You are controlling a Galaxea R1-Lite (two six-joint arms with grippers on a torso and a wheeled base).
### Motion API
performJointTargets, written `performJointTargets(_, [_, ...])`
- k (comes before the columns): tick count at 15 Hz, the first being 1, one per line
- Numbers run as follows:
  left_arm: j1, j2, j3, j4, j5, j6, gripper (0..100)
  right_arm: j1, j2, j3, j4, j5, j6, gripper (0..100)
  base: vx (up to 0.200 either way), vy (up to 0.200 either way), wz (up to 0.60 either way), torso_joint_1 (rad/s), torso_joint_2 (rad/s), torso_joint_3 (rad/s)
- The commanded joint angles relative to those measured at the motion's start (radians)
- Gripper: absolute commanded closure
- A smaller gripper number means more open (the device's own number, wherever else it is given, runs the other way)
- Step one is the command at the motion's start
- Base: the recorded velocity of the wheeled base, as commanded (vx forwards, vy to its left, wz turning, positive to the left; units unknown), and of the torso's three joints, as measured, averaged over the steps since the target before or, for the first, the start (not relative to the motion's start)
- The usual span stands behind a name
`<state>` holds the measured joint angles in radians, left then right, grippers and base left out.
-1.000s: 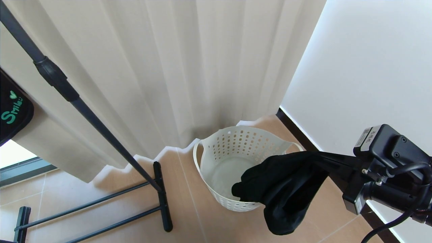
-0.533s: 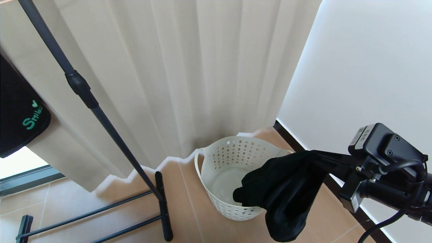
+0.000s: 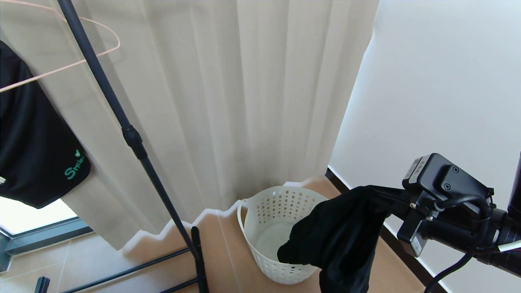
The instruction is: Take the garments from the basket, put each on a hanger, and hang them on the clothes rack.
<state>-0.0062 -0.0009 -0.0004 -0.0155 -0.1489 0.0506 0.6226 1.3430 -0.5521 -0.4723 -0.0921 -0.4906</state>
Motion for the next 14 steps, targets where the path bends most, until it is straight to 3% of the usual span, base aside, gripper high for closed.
performJointTargets(1, [0.000, 0.001, 0.000, 0.000, 0.000, 0.000, 0, 0.000, 0.004, 0.000, 0.000, 0.000, 0.000, 100, 0.000, 0.000, 0.00, 0.119, -0.47, -0.144])
performJointTargets(9, [0.000, 0.001, 0.000, 0.000, 0.000, 0.000, 0, 0.000, 0.001, 0.000, -0.002, -0.001, 0.000, 100, 0.000, 0.000, 0.00, 0.147, -0.48, -0.142])
performJointTargets(14, [0.002, 0.001, 0.000, -0.001, 0.000, 0.000, 0, -0.007, -0.005, 0.001, -0.002, -0.003, 0.000, 100, 0.000, 0.000, 0.00, 0.198, -0.52, -0.285])
